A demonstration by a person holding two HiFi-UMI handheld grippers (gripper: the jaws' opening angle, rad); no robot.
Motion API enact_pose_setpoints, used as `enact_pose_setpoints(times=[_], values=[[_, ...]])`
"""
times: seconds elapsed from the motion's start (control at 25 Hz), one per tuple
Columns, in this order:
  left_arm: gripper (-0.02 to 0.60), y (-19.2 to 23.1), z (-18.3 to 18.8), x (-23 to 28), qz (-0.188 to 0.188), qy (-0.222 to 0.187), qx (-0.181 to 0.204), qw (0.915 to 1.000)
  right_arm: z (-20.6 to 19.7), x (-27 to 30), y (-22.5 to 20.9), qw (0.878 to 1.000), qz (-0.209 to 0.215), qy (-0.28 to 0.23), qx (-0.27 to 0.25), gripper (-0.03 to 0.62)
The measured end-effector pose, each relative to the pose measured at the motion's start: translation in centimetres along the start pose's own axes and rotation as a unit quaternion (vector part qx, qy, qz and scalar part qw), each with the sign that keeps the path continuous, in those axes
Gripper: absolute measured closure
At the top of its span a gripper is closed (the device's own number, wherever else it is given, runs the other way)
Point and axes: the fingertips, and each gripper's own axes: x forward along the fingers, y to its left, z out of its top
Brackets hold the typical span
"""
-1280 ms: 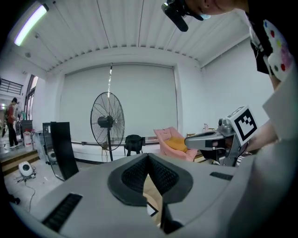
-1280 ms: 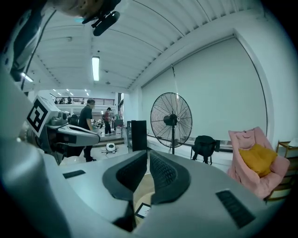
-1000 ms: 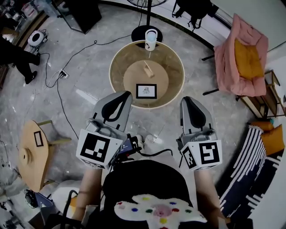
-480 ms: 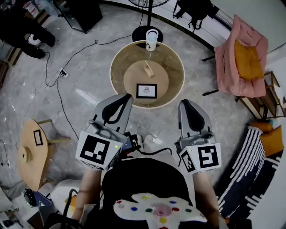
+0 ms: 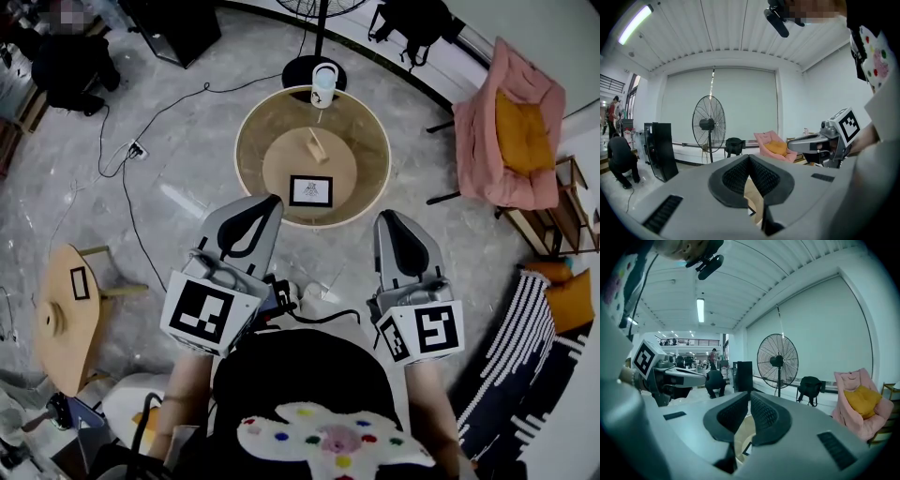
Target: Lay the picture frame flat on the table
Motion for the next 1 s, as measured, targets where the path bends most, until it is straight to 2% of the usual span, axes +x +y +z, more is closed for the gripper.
enact_pose_setpoints(times=[0.12,0.36,1.0], values=[[0.565,0.17,-0.29,-0.03,-0.001,0.000,0.010,1.0000,0.10,0.10,0.12,1.000,0.001,-0.001,-0.002,0.549],[0.566,0.06,-0.36,-0.10,-0.004,0.005,-0.010,0.9999,0.18,0.23,0.37,1.000,-0.001,-0.003,-0.002,0.551],[0.565,0.21,-0.66,-0.29,-0.002,0.006,-0.004,1.0000,0.23,0.36,0.89,1.000,0.004,0.000,-0.009,0.553]])
